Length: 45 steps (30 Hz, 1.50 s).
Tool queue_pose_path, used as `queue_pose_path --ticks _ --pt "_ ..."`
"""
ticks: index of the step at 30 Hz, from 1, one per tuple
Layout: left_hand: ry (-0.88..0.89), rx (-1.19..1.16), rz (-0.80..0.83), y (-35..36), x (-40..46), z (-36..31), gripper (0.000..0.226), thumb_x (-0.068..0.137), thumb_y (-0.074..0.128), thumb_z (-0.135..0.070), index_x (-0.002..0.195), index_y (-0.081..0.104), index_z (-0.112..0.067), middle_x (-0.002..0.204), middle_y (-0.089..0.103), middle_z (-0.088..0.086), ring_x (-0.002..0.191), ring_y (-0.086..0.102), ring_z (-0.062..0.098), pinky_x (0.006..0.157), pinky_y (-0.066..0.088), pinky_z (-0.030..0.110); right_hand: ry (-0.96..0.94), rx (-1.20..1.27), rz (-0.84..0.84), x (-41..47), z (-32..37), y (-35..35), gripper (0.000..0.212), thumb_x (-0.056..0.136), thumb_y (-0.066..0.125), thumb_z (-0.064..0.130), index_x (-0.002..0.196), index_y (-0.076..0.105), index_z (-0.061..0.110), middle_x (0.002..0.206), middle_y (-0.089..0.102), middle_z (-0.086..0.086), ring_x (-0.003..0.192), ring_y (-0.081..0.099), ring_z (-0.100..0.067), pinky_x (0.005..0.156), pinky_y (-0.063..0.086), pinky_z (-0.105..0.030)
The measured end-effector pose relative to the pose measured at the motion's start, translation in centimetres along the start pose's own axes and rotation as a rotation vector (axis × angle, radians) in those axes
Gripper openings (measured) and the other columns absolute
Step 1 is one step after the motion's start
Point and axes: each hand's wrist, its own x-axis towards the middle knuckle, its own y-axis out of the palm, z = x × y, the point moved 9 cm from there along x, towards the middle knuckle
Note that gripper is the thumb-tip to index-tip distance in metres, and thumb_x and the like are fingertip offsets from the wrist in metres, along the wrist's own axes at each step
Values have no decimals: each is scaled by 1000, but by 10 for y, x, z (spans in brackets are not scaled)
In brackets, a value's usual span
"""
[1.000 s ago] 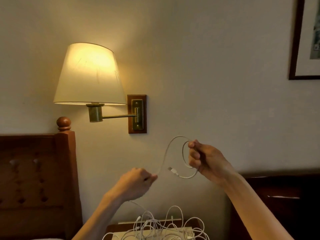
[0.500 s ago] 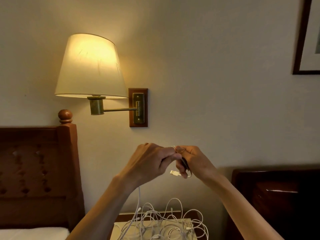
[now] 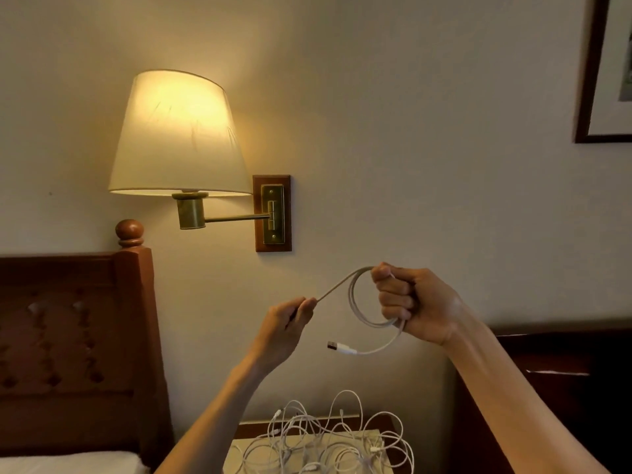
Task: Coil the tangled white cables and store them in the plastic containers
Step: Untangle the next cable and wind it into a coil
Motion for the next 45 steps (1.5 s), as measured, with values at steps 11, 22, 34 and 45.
queue_pose_path --ticks 11,22,34,45 --pt "58 656 112 -3 -15 -14 25 101 34 -43 88 47 -27 78 57 -10 64 54 16 59 43 35 -293 -145 -243 -6 46 -28 33 104 32 30 78 47 16 51 27 7 40 26 -7 42 29 -19" --pt "546 672 145 26 -7 -149 23 99 38 -37 94 59 -28 72 60 -14 55 36 -4 54 26 10 -362 -975 -333 11 21 5 40 105 37 24 73 56 9 52 57 5 48 53 -8 49 42 -18" --pt "340 259 -100 -10 11 -87 28 98 45 -42 82 56 -22 65 55 -16 56 53 4 52 38 14 -23 -544 -133 0 -15 9 40 105 29 29 83 56 9 49 35 2 43 22 -9 47 23 -24" --pt "-1 202 83 26 -32 4 38 95 34 -55 69 51 -34 55 50 -13 50 42 4 52 33 27 -222 -204 -229 -2 34 -18 33 105 32 28 79 47 14 53 36 5 42 32 -7 42 34 -19"
